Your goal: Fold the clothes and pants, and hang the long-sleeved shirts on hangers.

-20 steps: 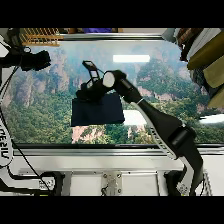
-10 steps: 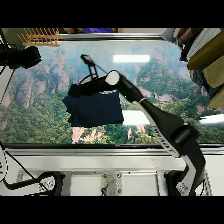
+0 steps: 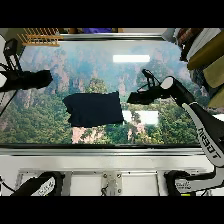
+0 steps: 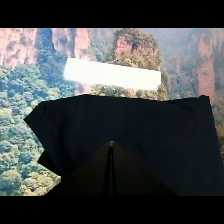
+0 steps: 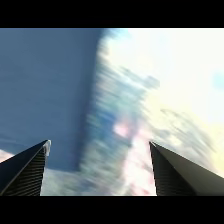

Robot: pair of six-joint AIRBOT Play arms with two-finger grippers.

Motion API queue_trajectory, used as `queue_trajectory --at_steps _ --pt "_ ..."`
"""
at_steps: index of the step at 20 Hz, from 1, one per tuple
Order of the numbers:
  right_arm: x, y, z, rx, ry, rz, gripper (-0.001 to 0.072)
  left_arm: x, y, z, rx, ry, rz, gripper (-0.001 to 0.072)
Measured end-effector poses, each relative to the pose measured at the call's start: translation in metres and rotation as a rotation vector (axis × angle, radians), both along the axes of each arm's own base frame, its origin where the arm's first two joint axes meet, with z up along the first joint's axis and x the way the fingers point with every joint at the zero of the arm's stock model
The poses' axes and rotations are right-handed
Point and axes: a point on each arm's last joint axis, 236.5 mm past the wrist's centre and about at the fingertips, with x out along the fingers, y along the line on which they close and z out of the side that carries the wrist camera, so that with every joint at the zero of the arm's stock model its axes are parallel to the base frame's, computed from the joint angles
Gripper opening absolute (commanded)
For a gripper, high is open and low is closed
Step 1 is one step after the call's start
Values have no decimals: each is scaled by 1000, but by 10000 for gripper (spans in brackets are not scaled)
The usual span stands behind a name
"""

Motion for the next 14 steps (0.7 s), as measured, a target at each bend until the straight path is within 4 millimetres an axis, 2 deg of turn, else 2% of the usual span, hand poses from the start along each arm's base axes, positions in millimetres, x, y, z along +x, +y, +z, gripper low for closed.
queue_trajectory --at_steps 2,4,6,11,12,13,14 --pt "-5 -1 -23 58 76 -32 720 -7 -15 -4 -1 -10 -29 11" --pt "-5 15 -36 142 117 -42 720 -13 -27 -7 -2 -13 -55 12" --pt "-1 40 -44 214 137 -30 720 -17 -37 -9 -2 -16 -76 12" --pt "10 115 -46 325 131 55 720 -20 -47 -11 -6 -15 -96 12" --pt "12 129 -45 340 121 64 683 -21 -48 -12 -8 -10 -97 12" --pt "16 140 -45 349 106 70 476 -22 -48 -12 -12 -4 -94 12" --pt "19 147 -48 342 84 75 183 -23 -49 -13 -12 0 -96 12"
